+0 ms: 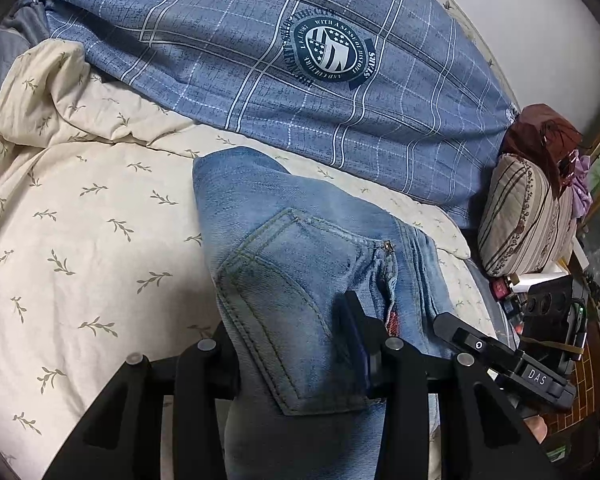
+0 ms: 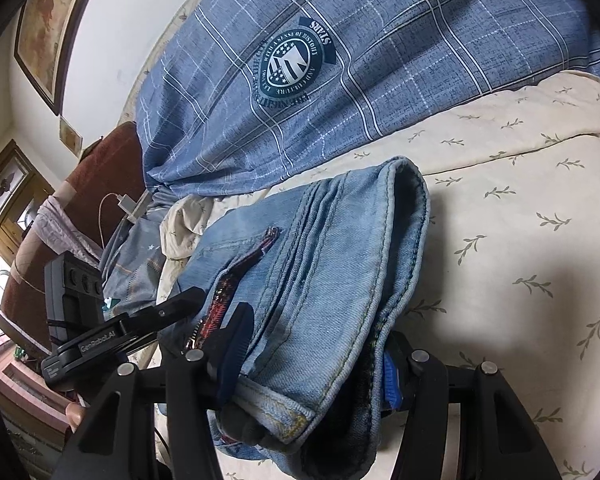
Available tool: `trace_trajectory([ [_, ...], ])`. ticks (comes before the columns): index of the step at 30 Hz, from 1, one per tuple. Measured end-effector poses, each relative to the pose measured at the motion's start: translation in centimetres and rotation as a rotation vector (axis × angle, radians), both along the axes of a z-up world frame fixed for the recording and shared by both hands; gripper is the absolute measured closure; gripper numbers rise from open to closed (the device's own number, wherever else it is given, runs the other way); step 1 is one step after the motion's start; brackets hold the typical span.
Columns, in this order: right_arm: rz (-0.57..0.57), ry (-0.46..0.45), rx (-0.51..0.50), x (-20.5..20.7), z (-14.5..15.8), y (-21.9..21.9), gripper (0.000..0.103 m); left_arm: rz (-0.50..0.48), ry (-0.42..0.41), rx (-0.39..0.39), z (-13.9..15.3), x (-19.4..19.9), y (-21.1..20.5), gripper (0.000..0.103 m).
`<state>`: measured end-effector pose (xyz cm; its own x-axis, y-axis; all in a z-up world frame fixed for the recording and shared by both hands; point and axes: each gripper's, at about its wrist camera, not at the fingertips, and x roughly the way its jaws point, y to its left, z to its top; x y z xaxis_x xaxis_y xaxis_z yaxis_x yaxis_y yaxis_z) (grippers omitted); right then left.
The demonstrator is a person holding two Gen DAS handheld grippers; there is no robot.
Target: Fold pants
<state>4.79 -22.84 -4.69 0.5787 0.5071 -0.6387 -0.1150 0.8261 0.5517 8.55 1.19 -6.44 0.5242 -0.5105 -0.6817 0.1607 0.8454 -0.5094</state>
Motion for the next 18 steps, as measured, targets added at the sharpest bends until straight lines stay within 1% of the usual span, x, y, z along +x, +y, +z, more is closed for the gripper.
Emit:
trace_trajectory([
  [10,-0.004,0.012,-0.015,-0.01,-0.23,0.05,0.045,0.001,-0.005,0.027,0.01,-0.07,-0.21,0.061],
  [15,-0.005,0.021,-0.023,0.01,-0.4,0.02,0.045,0.005,-0.002,0.051,-0.04,-0.02,-0.35,0.06],
  [18,-0.005,0.032,-0.03,0.23,-0.65,0.04,0.045,0.006,-0.004,0.078,-0.07,-0.04,-0.53,0.059],
])
